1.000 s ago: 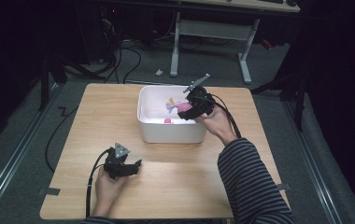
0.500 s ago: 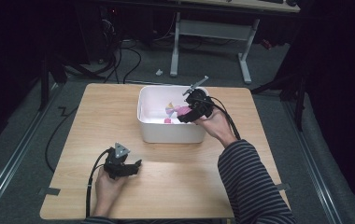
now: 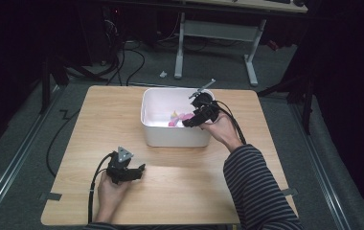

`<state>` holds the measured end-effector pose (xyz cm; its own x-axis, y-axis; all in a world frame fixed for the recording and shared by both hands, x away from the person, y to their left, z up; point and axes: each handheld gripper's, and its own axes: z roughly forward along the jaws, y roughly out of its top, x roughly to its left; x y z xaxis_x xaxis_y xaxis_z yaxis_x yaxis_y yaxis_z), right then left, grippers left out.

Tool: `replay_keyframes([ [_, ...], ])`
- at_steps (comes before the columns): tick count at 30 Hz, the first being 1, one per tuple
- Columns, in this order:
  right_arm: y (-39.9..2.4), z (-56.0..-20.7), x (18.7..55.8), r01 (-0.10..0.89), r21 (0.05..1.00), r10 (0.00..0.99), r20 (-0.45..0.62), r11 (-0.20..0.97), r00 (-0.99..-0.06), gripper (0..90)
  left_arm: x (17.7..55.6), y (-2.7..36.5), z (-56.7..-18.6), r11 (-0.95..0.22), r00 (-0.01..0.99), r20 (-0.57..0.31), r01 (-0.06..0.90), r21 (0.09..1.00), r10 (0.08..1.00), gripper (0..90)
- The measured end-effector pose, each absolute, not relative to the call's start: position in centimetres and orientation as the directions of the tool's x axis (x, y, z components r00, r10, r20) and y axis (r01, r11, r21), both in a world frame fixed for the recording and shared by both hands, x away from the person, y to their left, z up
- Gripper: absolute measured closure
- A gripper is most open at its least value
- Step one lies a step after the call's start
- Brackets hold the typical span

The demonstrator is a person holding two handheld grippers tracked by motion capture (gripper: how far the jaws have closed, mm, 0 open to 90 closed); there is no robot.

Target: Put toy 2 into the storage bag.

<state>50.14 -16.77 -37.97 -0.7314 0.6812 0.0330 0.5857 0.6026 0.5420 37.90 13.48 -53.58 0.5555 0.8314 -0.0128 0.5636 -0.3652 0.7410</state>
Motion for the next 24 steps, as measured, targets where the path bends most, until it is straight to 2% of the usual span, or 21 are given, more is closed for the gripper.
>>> replay_keyframes([
  [10, -17.9, -37.1, 49.4, 0.564, 0.594, 0.699, 0.005, 0.573, -0.715, 29.4, 37.9, 13.5, -53.6, -0.366, 0.556, -0.012, 0.563, 0.741, 0.831, 25.4],
  [16, -19.3, -35.6, 47.8, 0.530, 0.664, 0.722, -0.021, 0.528, -0.692, 30.4, 37.9, 13.5, -53.6, -0.366, 0.556, -0.012, 0.563, 0.741, 0.831, 25.4],
  [24, -21.4, -34.2, 45.7, 0.498, 0.708, 0.739, -0.049, 0.501, -0.672, 31.9, 37.9, 13.5, -53.6, -0.366, 0.556, -0.012, 0.563, 0.741, 0.831, 25.4],
])
